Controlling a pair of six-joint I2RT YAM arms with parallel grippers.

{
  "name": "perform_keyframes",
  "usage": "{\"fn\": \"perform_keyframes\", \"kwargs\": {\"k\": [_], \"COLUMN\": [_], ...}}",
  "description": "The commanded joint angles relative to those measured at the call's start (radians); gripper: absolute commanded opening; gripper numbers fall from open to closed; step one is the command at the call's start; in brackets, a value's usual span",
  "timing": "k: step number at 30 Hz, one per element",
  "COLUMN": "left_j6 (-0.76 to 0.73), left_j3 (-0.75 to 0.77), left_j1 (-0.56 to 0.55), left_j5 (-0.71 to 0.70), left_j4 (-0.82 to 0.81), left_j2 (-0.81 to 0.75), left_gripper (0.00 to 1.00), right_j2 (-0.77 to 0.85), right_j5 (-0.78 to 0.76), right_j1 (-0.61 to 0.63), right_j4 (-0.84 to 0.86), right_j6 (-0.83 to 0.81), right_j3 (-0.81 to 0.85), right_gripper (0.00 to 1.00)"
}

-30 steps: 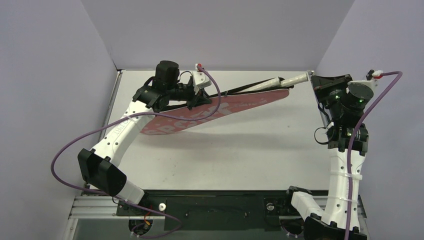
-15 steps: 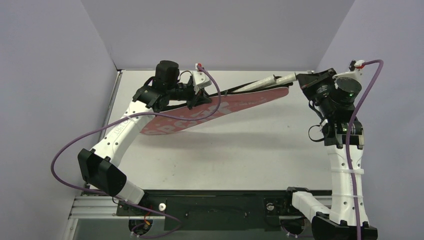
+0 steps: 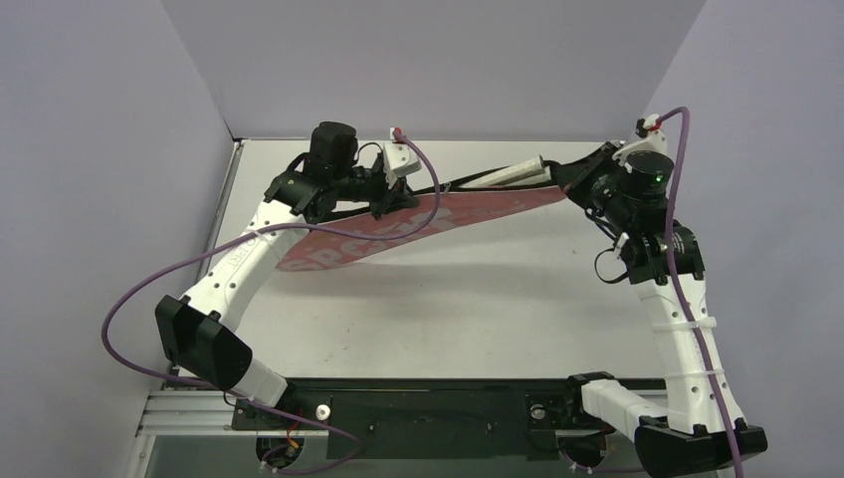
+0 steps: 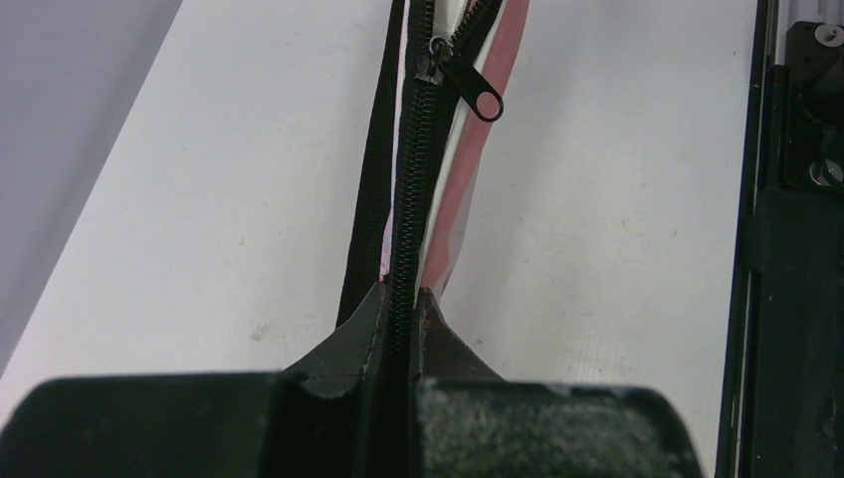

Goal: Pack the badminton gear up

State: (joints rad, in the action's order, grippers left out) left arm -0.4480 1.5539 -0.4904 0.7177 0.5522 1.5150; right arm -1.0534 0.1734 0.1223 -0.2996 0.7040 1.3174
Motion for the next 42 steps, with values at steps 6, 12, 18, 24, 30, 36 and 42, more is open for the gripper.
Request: {"fn": "perform_keyframes", "kwargs": {"k": [6,12,18,24,30,36,42], "left_j6": [0.007,0.004,0.000,-0.002,0.000,-0.001,0.000], "left_j3": [0.045,0.037,0.036,0.038,0.044,0.043,0.052], "left_j1": [-0.017,-0.017,-0.017,-0.022,-0.027,-0.027,-0.030], "left_j5": [0.050,0.051,0.050,0.048,0.044,0.044,0.044], "left_j4": [-0.118,-0.119,-0.115,-0.111,-0.110,-0.107,-0.108], "left_j2": [-0.032,-0.036,-0.036,-0.035,-0.034,-0.035,-0.030], "left_gripper": [0.00,0.00,0.00,0.00,0.00,0.00,0.00], "right_j2": [-0.043,-0.033,-0.014,-0.006,-0.032,-0.045,-0.067], "right_j5": [0.001,-0.141,-0.117,-0.010,0.030,0.040,0.043], "right_j1": [0.052,0.026,0.012,0.019,0.041,0.060,0.109], "right_j4": [-0.171,-0.294,-0.290,-0.196,-0.115,-0.081,-0.095], "right_j6": [-0.119,-0.210,-0.207,-0.118,-0.063,-0.042,-0.046], "right_j3": [0.074,0.188,0.277,0.282,0.213,0.154,0.139], "right_gripper": [0.00,0.00,0.11,0.14,0.00,0.00,0.00]}}
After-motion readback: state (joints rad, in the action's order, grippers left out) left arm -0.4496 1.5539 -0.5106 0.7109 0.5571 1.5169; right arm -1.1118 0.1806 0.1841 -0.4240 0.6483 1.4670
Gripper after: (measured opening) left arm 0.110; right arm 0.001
